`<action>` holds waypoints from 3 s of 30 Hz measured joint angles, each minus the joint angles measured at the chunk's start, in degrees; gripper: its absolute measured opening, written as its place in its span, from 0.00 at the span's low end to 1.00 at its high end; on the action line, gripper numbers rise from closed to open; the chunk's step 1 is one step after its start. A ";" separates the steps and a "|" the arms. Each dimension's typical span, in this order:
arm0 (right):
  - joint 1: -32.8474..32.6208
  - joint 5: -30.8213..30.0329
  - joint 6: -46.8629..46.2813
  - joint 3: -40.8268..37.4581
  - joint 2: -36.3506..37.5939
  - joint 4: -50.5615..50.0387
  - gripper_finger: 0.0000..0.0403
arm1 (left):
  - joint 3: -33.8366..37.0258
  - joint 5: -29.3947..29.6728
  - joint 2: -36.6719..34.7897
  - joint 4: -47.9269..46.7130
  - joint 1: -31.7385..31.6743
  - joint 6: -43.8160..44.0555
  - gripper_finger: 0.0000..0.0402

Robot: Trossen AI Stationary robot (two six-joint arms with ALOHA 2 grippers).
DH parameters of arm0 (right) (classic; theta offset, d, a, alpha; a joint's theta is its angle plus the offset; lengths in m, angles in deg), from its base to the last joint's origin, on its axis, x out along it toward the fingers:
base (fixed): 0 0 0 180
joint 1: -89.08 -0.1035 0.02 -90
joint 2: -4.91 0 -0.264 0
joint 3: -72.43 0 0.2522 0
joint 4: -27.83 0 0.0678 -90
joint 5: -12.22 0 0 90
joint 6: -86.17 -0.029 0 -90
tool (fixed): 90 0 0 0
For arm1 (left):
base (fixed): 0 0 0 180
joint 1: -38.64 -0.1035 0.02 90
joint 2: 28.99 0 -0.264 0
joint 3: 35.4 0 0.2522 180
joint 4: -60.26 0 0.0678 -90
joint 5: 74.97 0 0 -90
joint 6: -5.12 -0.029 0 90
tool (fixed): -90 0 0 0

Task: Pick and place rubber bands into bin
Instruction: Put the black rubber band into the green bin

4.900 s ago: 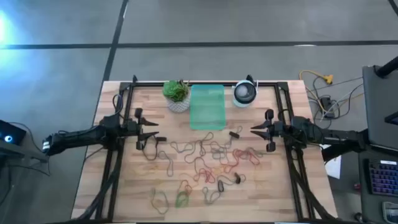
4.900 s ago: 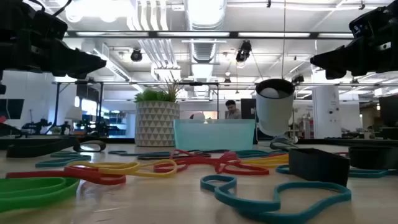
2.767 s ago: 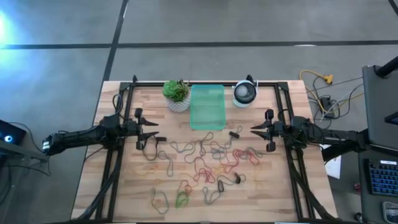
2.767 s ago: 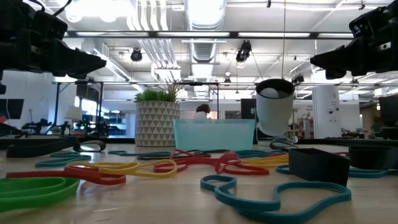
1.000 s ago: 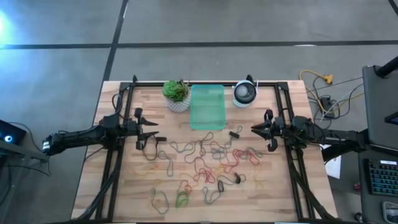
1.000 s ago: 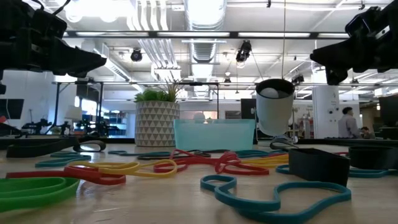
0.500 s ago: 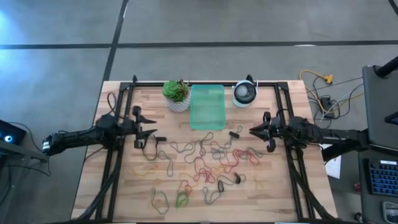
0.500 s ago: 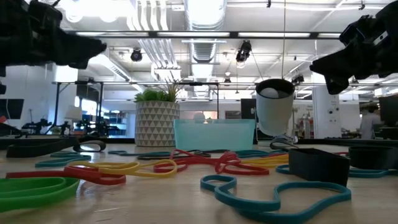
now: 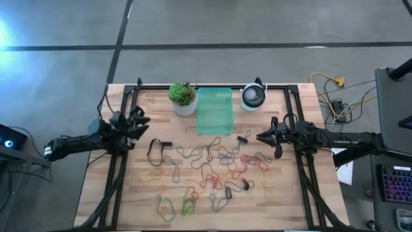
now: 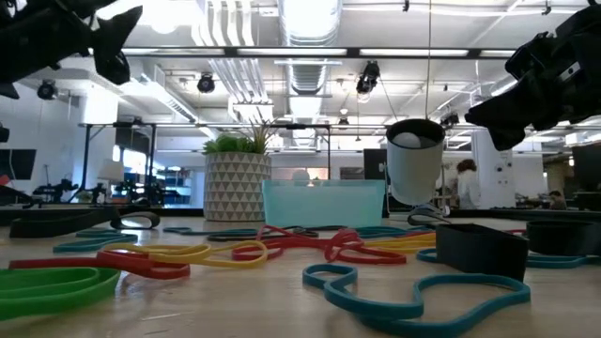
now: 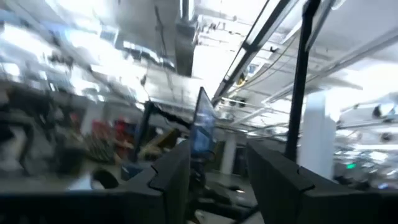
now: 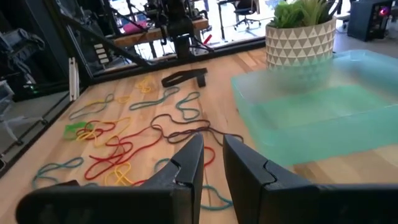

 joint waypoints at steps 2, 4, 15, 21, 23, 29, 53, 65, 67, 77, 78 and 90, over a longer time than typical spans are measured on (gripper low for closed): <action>0.00 -0.01 1.35 0.00 -0.06 -0.01 0.14 | 0.00 0.04 -0.11 0.56 0.00 -3.67 0.35; -0.01 -0.07 3.81 0.00 -0.01 0.10 0.14 | 0.00 -0.14 -0.05 0.17 0.00 -4.39 0.35; -0.02 4.14 6.82 -0.02 -0.08 7.27 0.14 | 0.00 -3.56 4.62 -0.75 0.02 -4.65 0.35; -0.02 5.03 8.12 -0.02 -1.78 17.87 0.14 | 0.00 -3.55 9.29 -1.58 0.02 -4.65 0.35; -0.02 5.70 9.66 0.64 -2.78 20.21 0.14 | 0.00 -3.56 10.86 -1.59 0.02 -4.67 0.35; -0.02 5.84 12.14 7.83 -8.15 20.09 0.14 | 0.00 -3.55 14.80 -1.53 0.02 -4.67 0.35; -5.18 -15.95 7.27 43.40 -58.20 -23.59 0.14 | 0.00 -1.90 24.47 -0.94 0.00 -8.20 0.35; -12.26 -21.14 -2.11 46.76 -59.92 -35.19 0.15 | 0.00 -1.91 29.78 2.14 0.00 -8.15 0.35; -12.28 -20.29 -2.63 46.43 -60.33 -34.73 0.17 | 0.00 -1.91 30.56 3.66 0.00 -8.13 0.35; -11.98 -24.10 -3.52 43.58 -65.70 -34.69 0.33 | -0.35 -1.93 34.30 4.91 0.00 -7.64 0.35; -11.98 -24.35 -3.52 43.58 -66.47 -34.43 0.34 | -0.45 -1.93 34.65 4.81 0.00 -7.64 0.35; -11.76 -27.24 -3.43 43.46 -72.95 -33.20 0.36 | -1.86 -1.95 38.39 5.18 0.00 -7.60 0.35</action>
